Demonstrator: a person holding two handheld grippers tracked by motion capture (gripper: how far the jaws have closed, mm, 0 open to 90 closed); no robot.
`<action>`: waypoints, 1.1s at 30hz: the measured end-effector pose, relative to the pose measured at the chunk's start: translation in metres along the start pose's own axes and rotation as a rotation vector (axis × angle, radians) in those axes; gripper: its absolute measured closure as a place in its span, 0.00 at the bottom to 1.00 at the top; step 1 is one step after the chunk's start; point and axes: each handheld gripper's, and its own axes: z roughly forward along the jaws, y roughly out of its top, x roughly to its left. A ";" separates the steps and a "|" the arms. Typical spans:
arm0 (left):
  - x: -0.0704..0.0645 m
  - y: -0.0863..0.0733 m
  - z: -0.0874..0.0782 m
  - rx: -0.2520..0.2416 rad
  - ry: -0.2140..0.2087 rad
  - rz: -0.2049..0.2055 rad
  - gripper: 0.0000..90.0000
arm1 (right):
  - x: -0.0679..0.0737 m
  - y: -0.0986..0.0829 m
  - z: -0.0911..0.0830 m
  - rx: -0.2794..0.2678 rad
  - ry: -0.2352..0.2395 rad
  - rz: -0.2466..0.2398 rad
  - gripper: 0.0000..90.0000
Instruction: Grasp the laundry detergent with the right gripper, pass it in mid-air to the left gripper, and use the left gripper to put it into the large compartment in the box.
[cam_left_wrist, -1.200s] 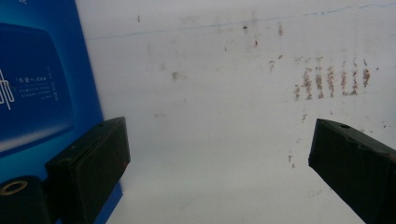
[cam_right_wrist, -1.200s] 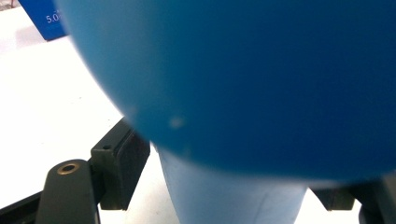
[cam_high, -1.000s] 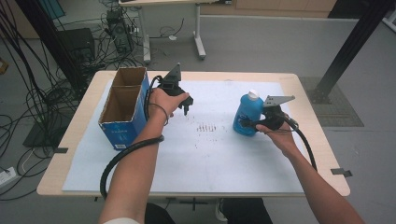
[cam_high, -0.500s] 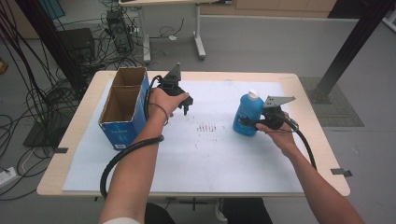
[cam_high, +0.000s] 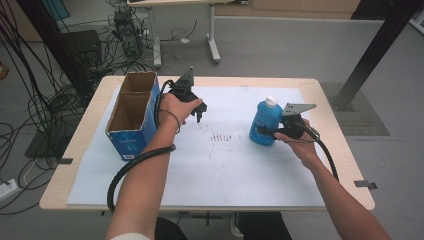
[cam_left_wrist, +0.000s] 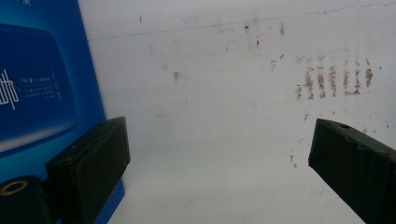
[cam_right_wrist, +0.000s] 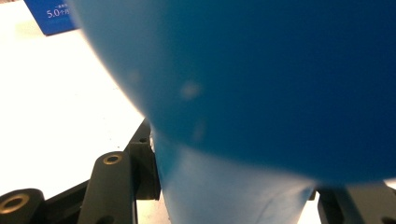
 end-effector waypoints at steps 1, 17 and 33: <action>0.000 0.000 0.000 0.001 0.002 0.001 0.06 | 0.000 0.000 0.000 0.000 0.000 -0.001 0.48; -0.003 0.001 -0.004 -0.003 0.007 0.007 0.06 | 0.001 0.000 0.000 -0.002 -0.005 0.000 0.48; -0.003 0.000 -0.004 -0.003 0.014 0.006 0.06 | 0.000 -0.001 0.000 -0.005 -0.003 -0.003 0.50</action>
